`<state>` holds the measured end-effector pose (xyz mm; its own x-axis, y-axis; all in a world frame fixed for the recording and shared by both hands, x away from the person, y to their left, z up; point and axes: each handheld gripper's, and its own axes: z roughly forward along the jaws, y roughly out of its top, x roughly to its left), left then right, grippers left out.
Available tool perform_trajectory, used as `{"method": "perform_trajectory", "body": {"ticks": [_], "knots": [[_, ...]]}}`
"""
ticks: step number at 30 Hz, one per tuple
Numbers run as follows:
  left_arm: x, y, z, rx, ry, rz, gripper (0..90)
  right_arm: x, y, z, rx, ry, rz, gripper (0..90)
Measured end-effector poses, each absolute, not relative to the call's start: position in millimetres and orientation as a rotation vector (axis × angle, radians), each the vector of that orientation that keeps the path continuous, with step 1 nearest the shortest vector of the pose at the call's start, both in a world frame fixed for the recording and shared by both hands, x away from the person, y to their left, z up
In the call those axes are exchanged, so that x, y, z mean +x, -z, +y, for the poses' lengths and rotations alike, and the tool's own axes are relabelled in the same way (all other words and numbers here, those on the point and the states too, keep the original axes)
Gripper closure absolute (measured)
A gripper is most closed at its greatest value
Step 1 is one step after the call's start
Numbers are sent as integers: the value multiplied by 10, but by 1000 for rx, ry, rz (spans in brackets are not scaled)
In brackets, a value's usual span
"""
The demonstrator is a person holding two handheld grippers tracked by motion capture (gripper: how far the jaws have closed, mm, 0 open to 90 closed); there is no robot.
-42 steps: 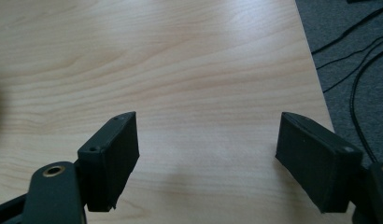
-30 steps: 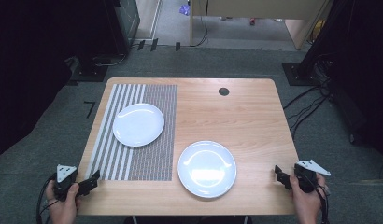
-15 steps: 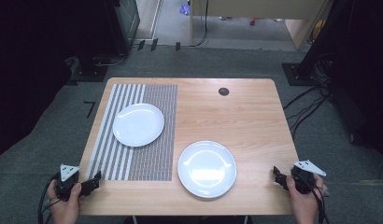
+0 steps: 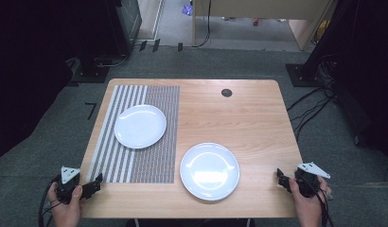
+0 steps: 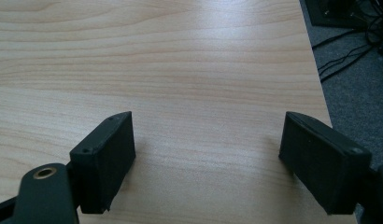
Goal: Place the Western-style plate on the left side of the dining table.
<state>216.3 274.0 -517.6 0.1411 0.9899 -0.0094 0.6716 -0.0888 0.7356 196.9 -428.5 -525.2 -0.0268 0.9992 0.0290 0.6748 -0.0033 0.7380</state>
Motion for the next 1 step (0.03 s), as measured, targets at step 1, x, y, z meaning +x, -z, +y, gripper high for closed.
{"method": "perform_trajectory", "body": {"ticks": [1], "knots": [[2163, 5176, 2741, 1829, -687, 1592, 139, 1969, 5252, -4285, 1729, -803, 1754, 178]]}}
